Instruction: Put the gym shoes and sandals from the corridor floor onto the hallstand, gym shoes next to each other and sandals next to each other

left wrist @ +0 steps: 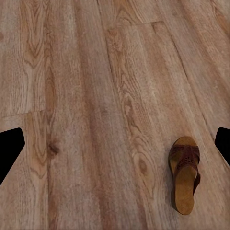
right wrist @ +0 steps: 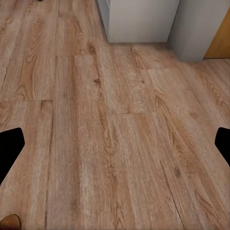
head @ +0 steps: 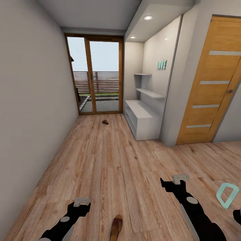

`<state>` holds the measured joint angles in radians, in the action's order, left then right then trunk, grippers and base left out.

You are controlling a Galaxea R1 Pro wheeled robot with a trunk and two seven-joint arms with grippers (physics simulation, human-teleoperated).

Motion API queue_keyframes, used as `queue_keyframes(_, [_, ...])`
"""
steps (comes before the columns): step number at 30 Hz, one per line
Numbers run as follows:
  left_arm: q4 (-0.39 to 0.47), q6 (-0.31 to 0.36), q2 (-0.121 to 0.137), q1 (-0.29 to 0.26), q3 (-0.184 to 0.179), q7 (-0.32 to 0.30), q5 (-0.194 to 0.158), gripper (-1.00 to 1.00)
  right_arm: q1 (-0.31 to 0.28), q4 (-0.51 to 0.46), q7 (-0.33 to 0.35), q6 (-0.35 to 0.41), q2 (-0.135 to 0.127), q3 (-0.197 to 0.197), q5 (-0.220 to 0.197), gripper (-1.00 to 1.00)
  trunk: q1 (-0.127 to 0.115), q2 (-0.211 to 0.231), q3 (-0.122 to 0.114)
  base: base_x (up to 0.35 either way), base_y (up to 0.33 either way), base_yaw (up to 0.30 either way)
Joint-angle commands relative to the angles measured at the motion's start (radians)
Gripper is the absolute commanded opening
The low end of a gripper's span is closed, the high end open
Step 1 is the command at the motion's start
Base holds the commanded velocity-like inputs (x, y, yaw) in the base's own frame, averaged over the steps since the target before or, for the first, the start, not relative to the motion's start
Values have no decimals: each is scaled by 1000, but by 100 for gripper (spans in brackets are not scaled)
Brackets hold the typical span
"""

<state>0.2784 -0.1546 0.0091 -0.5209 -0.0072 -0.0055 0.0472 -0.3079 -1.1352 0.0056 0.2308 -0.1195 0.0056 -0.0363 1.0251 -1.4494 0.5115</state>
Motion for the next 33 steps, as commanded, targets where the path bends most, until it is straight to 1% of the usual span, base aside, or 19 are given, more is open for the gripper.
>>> queue_keyframes(1, [-1,-3,0,-1,0,-1,5,100,0,-1,1,5,-1,1,-4,100,0,-1,1,0,0,0])
queue_keyframes(25, [-1,-2,0,-1,0,-1,5,100,0,-1,1,7,-1,1,-4,100,92,-169,76,0,0,-2])
queue_keyframes(33, [-1,-2,-1,-1,0,-1,5,100,0,-1,1,7,1,2,-4,100,123,-225,104,0,0,-159])
